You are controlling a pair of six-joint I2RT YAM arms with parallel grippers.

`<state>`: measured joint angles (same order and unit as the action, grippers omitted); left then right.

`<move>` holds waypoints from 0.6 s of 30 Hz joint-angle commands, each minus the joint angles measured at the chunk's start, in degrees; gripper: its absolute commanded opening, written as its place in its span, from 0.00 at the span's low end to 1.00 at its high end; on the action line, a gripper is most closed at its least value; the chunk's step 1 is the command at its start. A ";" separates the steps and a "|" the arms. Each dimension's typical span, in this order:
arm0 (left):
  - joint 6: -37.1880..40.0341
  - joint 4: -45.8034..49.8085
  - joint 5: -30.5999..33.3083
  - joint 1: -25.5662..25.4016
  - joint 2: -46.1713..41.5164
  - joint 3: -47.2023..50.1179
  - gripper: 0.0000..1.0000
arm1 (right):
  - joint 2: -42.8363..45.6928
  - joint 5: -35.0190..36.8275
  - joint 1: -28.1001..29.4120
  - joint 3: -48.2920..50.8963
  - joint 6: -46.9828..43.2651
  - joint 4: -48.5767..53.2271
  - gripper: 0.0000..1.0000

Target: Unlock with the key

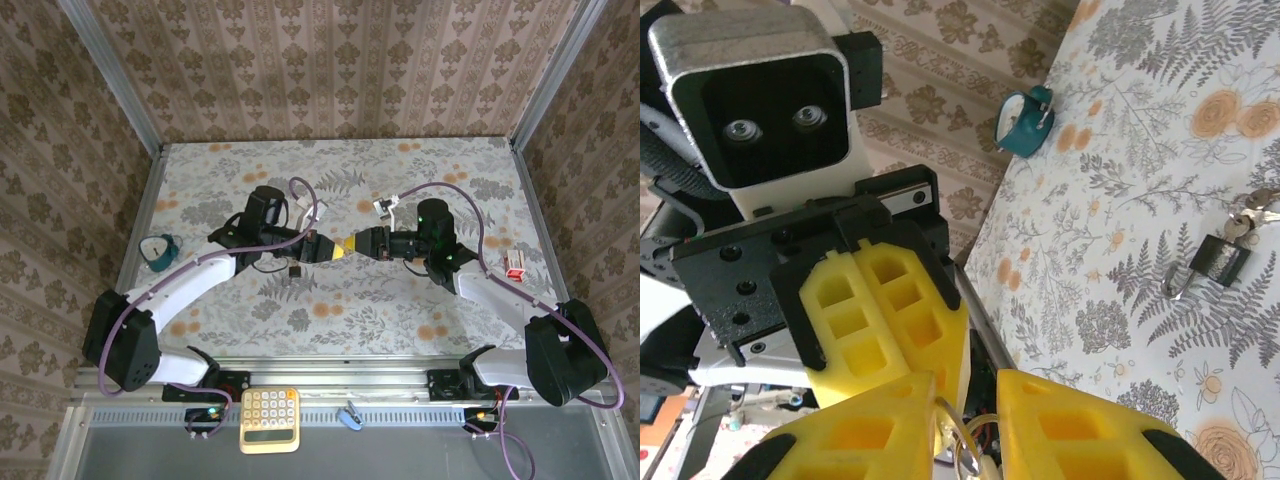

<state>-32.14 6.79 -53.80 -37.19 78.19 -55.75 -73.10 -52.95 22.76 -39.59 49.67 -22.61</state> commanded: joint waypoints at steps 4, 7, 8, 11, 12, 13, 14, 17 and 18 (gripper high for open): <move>-0.62 -2.64 -1.33 -0.16 -1.84 0.80 0.00 | 1.83 -3.21 0.27 0.38 -1.50 0.44 0.11; -0.73 -2.76 -1.17 -0.06 -1.90 0.98 0.00 | 1.91 -3.30 0.46 0.13 -2.35 1.25 0.01; -0.83 -2.82 -0.99 0.04 -1.97 0.95 0.00 | 1.91 -3.24 0.46 -0.03 -2.64 1.36 0.00; -1.40 -3.33 -0.07 0.63 -2.30 1.51 0.13 | 2.17 -1.78 0.53 0.02 -2.96 1.81 0.00; -1.85 -3.63 0.62 0.94 -2.58 2.03 0.22 | 2.34 -0.75 0.53 -0.09 -3.29 2.39 0.00; -2.70 -4.36 1.44 1.42 -3.04 2.62 0.27 | 2.50 0.65 0.53 -0.09 -3.67 3.14 0.00; -3.67 -5.33 2.30 2.01 -3.57 3.39 0.33 | 2.65 1.74 0.53 -0.05 -3.79 3.25 0.00; -8.70 -10.85 4.81 4.60 -6.14 7.47 0.36 | 3.04 5.37 0.44 0.19 -3.25 2.81 0.00; -10.85 -13.53 5.75 5.56 -7.35 9.18 0.36 | 3.12 6.63 0.49 0.32 -2.82 2.37 0.00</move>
<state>-37.65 -0.01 -50.94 -33.61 73.76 -49.32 -71.57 -50.68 23.05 -39.53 47.51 -20.43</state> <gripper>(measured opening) 0.361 0.066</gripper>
